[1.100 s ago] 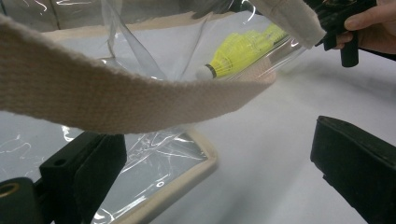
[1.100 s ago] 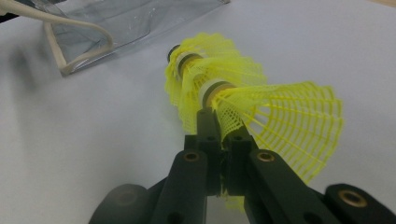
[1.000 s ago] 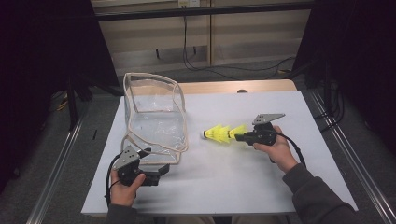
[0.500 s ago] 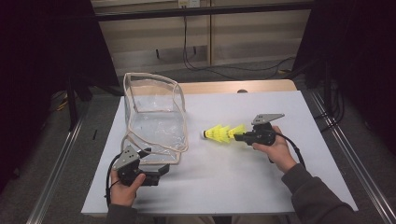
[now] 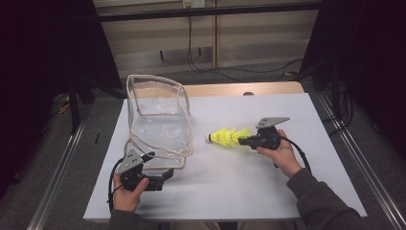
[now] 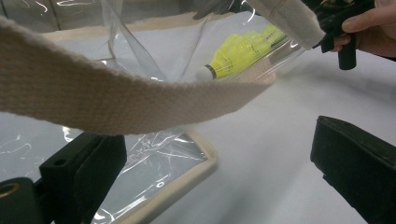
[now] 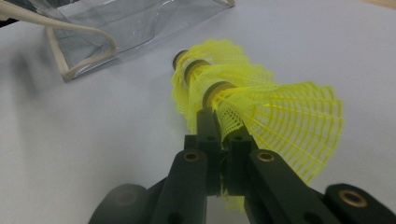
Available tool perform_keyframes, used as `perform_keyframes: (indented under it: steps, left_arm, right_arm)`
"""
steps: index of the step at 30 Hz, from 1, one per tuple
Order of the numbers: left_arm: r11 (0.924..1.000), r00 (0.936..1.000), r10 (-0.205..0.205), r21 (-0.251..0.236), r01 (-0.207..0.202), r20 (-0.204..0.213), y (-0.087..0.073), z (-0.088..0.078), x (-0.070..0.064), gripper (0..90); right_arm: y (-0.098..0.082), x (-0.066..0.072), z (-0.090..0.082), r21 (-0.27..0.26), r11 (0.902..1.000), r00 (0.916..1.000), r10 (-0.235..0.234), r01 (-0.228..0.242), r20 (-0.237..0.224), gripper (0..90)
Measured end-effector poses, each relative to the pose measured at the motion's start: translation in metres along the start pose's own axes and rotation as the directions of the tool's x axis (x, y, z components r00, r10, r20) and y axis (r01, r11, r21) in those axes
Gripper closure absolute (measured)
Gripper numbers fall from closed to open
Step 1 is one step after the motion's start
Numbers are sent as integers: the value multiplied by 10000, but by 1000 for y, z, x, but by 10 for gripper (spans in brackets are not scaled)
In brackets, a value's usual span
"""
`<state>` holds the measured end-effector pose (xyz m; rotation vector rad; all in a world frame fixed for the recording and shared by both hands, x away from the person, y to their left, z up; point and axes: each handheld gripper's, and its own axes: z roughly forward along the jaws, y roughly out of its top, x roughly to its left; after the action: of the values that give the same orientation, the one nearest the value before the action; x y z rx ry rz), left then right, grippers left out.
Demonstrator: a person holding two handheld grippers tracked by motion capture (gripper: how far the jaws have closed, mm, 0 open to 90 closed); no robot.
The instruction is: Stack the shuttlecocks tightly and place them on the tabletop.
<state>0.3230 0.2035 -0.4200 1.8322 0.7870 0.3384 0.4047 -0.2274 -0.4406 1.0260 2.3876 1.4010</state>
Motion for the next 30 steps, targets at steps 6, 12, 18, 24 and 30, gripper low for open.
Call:
perform_keyframes:
  steps: [6, 12, 18, 24, 30]
  left_arm:
    - [10000, 10000, -4, -8, 4, -2, 0, 0, 0, 36]
    - [10000, 10000, -2, 1, 2, 1, 0, 0, 0, 36]
    - [10000, 10000, -1, -12, 1, -6, 0, 0, 0, 36]
    - [10000, 10000, 6, -7, -6, 10, 0, 0, 0, 36]
    - [10000, 10000, 2, -31, -2, 12, 0, 0, 0, 36]
  right_arm:
    - [0, 1, 2, 10, 10000, 10000, -20, 20, -21, 880]
    - [0, 1, 3, -20, 10000, 10000, -7, 7, -5, 880]
    - [0, 2, 4, -47, 10000, 10000, 16, -17, -12, 881]
    - [0, 3, 5, -51, 10000, 10000, 12, -12, -15, 880]
    - [0, 3, 5, -25, 10000, 10000, 2, -2, -15, 880]
